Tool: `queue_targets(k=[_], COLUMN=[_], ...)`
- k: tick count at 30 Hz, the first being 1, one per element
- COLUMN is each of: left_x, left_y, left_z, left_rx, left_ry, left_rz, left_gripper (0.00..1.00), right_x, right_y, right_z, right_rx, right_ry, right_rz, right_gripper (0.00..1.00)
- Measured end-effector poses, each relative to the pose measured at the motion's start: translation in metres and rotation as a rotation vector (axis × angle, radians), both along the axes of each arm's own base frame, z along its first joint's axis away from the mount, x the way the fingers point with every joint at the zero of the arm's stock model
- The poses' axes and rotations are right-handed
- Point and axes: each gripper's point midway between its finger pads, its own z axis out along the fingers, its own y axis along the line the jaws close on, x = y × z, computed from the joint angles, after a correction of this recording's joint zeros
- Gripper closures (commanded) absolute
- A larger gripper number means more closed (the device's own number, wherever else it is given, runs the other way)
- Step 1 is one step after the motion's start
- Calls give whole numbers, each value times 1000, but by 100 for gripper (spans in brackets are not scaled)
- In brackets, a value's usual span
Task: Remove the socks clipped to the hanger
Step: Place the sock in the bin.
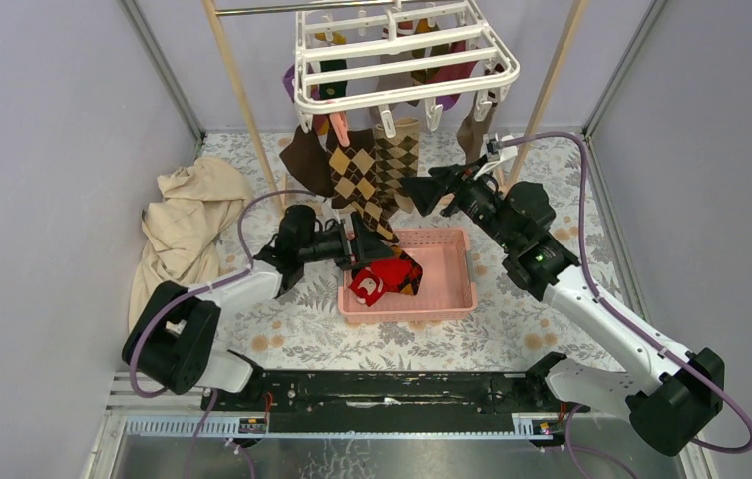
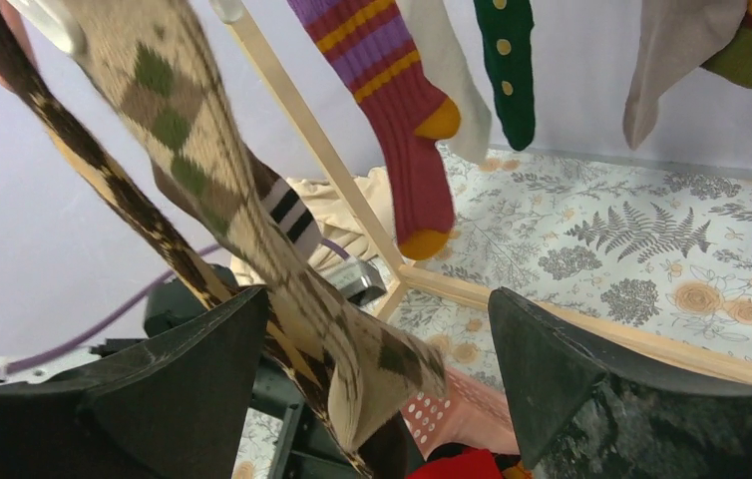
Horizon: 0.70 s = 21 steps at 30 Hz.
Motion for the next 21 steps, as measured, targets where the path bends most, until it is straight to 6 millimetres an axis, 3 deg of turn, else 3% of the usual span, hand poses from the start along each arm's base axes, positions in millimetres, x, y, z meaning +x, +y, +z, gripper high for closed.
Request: queue_targets(k=[7,16,18,21], left_x=[-1,-11,-12,-16], left_y=[7,13,14,16], left_z=[22,26,27,31], left_rx=[44,73,75,78], left_ry=[-79,-87,-87,-91], left_rz=[27,24,24,23], left_gripper=[1,1,1,1], right_x=[0,7,10,12], right_y=[6,25,30,34], right_z=[-14,-40,-46,-55], right_rx=[-25,-37,-41,-51], right_ry=[9,40,49,69], right_rz=[30,98,110,125], right_gripper=[11,14,25,54])
